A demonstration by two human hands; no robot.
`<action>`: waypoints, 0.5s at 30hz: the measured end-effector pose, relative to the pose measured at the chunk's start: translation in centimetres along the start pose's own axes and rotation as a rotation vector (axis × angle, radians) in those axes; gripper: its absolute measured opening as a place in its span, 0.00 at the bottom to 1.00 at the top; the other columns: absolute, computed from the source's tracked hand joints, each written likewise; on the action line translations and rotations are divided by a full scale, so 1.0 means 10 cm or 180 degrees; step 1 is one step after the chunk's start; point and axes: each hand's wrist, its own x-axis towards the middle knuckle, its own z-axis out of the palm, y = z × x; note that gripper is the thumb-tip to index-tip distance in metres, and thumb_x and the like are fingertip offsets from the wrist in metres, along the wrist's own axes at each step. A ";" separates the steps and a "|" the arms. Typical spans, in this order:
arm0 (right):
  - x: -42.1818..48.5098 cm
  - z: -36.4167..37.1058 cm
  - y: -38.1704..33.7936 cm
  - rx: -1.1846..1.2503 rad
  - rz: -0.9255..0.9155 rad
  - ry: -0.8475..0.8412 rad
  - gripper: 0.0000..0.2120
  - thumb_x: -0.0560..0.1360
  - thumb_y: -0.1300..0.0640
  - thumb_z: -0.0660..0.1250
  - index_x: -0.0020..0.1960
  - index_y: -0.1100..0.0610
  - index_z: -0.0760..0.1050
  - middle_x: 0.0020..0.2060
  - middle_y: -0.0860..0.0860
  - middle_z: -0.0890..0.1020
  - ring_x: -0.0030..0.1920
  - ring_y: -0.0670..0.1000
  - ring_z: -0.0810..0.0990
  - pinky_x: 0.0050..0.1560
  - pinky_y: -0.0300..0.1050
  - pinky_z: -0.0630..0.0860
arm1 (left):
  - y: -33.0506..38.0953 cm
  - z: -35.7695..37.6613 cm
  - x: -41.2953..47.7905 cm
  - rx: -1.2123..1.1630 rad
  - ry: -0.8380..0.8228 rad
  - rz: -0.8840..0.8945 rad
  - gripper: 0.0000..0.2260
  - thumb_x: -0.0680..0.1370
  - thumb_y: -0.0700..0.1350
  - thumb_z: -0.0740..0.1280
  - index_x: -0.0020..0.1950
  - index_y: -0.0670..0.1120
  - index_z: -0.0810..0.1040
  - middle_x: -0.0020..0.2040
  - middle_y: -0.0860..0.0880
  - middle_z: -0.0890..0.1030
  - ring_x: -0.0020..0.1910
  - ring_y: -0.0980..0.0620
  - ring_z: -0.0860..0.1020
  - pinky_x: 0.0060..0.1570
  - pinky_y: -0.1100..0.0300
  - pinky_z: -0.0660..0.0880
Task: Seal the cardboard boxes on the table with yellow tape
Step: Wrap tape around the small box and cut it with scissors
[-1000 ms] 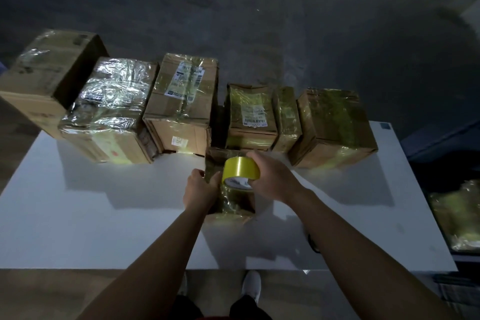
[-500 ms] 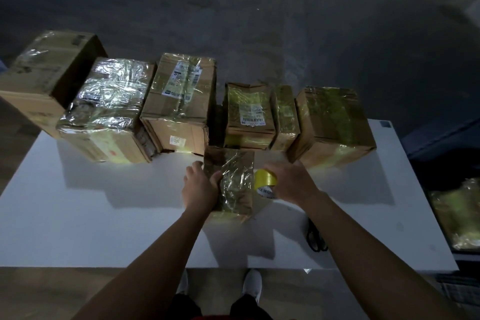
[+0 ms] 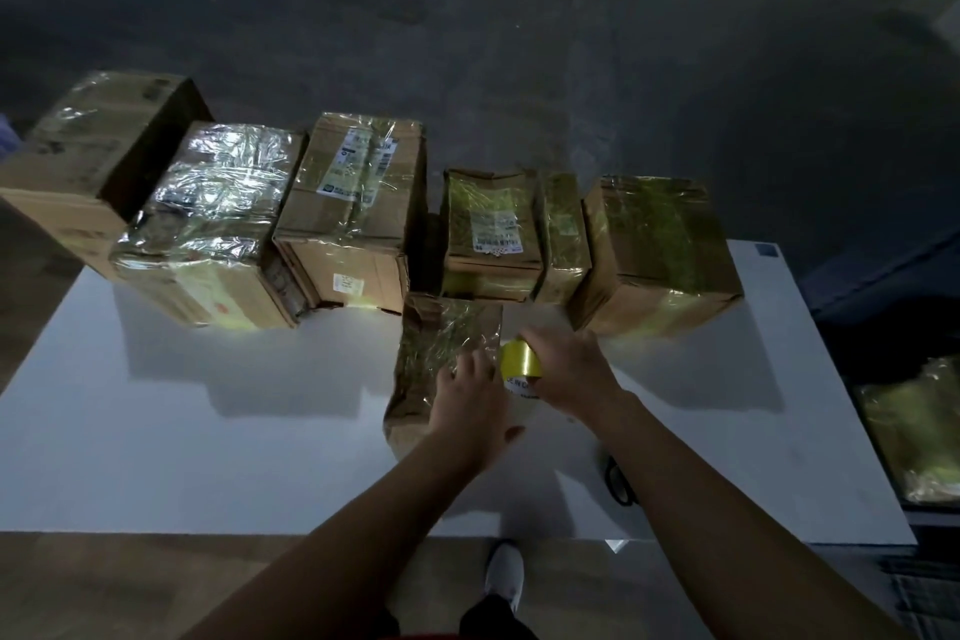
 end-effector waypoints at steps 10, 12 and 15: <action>-0.07 -0.18 -0.11 0.0784 0.0023 0.0215 0.33 0.65 0.36 0.58 0.59 0.59 0.72 0.55 0.56 0.78 0.57 0.57 0.74 0.50 0.47 0.63 | -0.05 -0.01 -0.11 -0.1173 0.0773 -0.0401 0.28 0.74 0.40 0.65 0.73 0.42 0.63 0.68 0.41 0.67 0.66 0.42 0.65 0.64 0.47 0.64; -0.02 -0.25 -0.18 0.0969 -0.0072 0.0369 0.27 0.68 0.46 0.70 0.61 0.61 0.74 0.56 0.57 0.78 0.57 0.59 0.75 0.48 0.45 0.65 | -0.11 0.03 -0.13 -0.1557 0.1137 -0.0396 0.30 0.71 0.37 0.71 0.72 0.39 0.67 0.64 0.38 0.71 0.62 0.38 0.69 0.60 0.44 0.68; 0.09 -0.37 -0.35 0.1026 -0.0182 0.0589 0.22 0.68 0.58 0.75 0.60 0.59 0.76 0.55 0.57 0.76 0.53 0.59 0.77 0.45 0.45 0.71 | -0.19 0.00 -0.18 -0.2017 0.1410 -0.0430 0.32 0.71 0.34 0.71 0.75 0.41 0.65 0.66 0.37 0.70 0.62 0.38 0.68 0.58 0.43 0.70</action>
